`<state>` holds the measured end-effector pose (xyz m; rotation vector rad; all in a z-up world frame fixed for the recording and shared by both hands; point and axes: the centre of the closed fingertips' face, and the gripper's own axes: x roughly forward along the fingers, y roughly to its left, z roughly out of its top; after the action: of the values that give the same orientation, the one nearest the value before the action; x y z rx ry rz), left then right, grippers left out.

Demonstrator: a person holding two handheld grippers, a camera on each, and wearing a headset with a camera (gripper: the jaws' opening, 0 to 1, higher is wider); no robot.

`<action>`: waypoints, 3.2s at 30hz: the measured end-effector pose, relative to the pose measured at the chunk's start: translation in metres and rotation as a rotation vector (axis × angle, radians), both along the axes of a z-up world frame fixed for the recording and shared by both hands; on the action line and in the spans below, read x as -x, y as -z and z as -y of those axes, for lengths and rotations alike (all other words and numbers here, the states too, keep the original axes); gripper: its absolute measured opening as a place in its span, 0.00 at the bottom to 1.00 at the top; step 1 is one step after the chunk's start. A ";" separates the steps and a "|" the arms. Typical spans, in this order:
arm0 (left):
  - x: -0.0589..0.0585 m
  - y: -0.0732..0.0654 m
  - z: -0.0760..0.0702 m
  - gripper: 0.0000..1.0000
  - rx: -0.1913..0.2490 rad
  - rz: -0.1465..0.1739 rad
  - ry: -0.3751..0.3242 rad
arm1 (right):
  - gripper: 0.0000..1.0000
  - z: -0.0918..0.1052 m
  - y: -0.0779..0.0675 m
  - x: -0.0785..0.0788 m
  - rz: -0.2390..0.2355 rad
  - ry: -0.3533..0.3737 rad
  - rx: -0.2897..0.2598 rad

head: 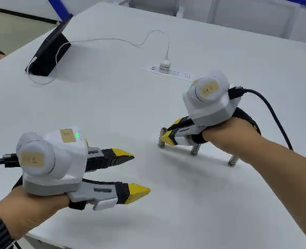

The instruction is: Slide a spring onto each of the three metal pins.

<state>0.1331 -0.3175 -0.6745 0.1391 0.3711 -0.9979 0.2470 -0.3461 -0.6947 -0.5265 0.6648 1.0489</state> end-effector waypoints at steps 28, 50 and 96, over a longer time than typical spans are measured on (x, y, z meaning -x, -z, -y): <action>-0.005 -0.007 0.005 0.58 0.004 0.007 -0.013 | 0.23 0.046 -0.018 0.049 0.034 0.085 -0.114; -0.007 -0.007 0.004 0.63 0.006 -0.002 -0.016 | 0.30 0.112 -0.018 0.072 0.045 0.223 -0.148; -0.006 0.000 0.005 0.67 0.023 -0.032 -0.028 | 0.64 0.184 -0.018 0.101 0.079 0.378 -0.194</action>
<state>0.1395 -0.3230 -0.6748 0.0969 0.3895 -0.9777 0.1461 -0.5300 -0.6762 -0.2586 0.5586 0.7227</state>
